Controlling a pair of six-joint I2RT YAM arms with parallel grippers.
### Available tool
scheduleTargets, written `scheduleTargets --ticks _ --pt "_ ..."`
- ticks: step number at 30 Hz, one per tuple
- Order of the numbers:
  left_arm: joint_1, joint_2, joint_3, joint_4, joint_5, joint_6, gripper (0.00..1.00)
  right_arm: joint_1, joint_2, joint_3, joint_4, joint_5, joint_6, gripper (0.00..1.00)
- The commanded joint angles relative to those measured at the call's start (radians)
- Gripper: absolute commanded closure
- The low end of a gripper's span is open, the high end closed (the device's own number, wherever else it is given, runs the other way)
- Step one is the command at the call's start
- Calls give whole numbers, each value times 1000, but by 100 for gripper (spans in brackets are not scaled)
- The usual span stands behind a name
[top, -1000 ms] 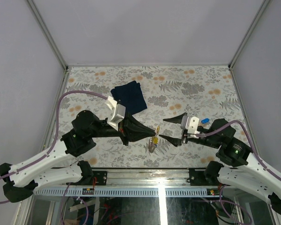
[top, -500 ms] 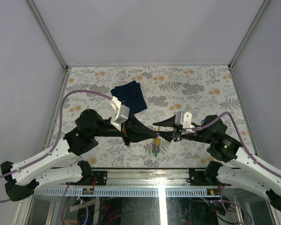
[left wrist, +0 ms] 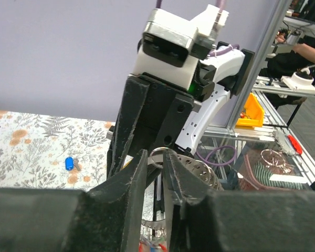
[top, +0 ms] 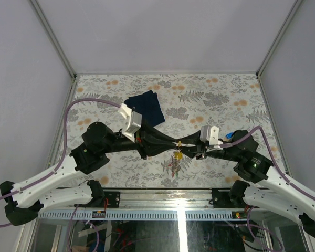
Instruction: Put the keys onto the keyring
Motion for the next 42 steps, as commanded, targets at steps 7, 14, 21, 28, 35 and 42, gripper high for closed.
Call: scheduleTargets --ticks 7,14,21,28,35,42 --pt "-3 -27 16 33 -97 -25 72 4 -33 31 69 4 -4 97" --pt "-3 -83 -40 103 2 -9 62 4 -64 49 46 46 -34 97" --pt "-4 -104 16 -77 -121 133 45 4 -79 98 -44 85 -50 96" --pt "-11 -87 151 -250 -195 241 55 4 -98 101 -83 110 -59 96" --pt "-169 -127 112 -227 -449 358 53 4 -96 115 -101 114 -60 95" --pt "-439 -84 118 -229 -707 514 53 4 -97 123 -113 113 -64 95"
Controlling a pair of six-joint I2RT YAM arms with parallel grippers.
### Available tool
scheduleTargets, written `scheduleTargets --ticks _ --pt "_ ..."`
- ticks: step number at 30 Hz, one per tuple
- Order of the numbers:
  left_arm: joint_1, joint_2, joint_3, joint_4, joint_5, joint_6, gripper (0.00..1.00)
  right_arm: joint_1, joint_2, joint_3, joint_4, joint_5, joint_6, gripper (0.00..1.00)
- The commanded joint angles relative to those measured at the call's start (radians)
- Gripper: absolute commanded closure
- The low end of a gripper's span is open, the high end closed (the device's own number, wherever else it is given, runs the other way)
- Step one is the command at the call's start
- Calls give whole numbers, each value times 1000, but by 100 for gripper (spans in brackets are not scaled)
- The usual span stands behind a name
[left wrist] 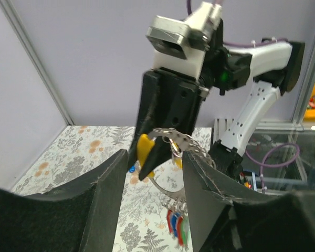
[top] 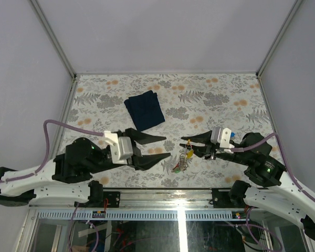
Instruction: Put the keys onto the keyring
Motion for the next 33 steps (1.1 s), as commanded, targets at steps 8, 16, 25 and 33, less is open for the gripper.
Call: scheduleTargets --ticks 8,16,25,33 --pt "-300 66 5 29 -370 249 54 4 2 82 6 -2 -16 95" --pt "-317 71 4 74 -385 298 57 4 13 84 17 -15 -10 95" --pt "-317 91 9 88 -354 314 60 4 35 88 26 -25 3 95" --pt "-317 100 7 68 -343 309 60 4 43 101 29 -19 7 95"
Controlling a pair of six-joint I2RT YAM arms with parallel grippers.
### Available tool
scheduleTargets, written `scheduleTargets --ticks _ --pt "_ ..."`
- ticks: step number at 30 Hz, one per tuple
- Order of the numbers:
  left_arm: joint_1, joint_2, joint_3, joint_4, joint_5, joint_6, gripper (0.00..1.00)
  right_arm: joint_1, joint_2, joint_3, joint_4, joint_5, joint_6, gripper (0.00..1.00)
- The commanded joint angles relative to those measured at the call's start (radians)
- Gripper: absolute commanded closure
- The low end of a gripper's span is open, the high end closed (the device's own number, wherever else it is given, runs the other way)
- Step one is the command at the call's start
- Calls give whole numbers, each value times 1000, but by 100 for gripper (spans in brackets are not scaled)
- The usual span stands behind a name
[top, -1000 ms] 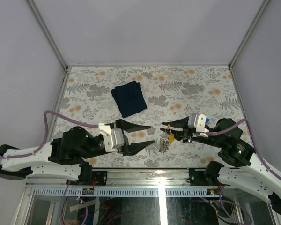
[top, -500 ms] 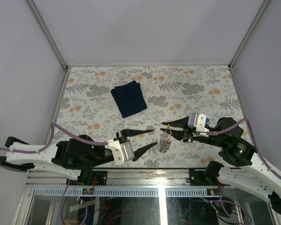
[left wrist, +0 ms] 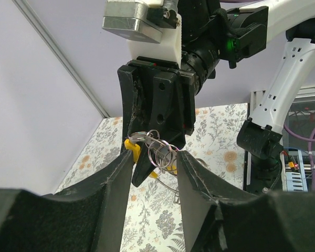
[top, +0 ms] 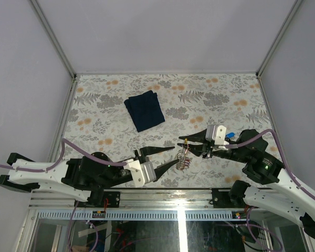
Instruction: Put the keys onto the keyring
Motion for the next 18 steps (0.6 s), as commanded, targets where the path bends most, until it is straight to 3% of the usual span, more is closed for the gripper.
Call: scheduleTargets --ticks 1,13,18 --pt "-24 -2 12 48 14 14 60 4 -3 61 67 -8 15 95" --pt "-24 28 22 40 -7 22 64 5 -2 63 69 -19 25 94" --pt "-24 35 27 39 -25 23 70 4 -4 64 67 -26 28 94"
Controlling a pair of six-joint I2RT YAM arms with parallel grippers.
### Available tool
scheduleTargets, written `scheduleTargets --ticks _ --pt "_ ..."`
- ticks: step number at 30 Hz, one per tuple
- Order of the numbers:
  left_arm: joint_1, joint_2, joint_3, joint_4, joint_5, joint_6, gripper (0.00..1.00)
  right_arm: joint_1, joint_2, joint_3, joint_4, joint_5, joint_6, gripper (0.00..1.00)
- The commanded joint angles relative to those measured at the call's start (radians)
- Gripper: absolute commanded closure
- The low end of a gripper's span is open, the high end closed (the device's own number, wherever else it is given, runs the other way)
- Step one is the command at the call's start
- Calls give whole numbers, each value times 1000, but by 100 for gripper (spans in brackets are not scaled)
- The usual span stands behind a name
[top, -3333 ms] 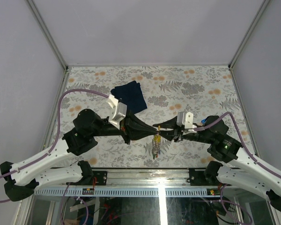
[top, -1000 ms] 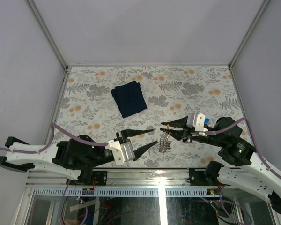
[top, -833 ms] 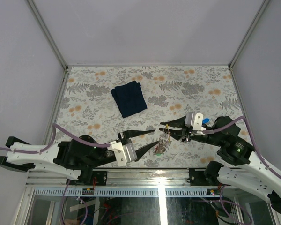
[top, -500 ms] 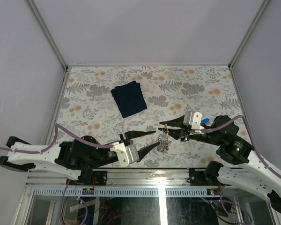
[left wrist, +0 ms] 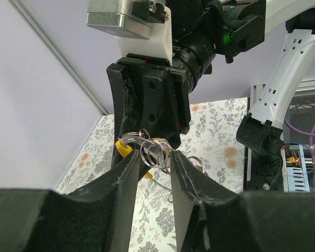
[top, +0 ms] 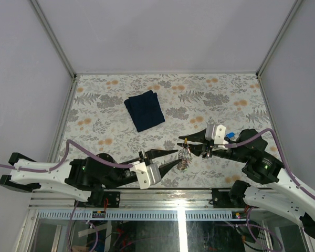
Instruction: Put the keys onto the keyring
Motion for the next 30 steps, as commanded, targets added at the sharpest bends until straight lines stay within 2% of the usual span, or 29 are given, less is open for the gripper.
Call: scheduleTargets --ticks 1,7,14,19,30 --pt "-23 8 28 38 -30 21 72 4 -8 62 66 -28 24 94" --pt "-24 9 33 39 -49 25 81 4 -11 59 61 -31 25 94" --pt "-24 8 36 41 -58 30 85 4 -14 57 57 -31 24 94" --pt "-23 3 38 43 -72 33 86 4 -15 57 51 -36 26 94" --pt "-23 -3 40 38 -86 40 80 4 -14 60 46 -42 26 93"
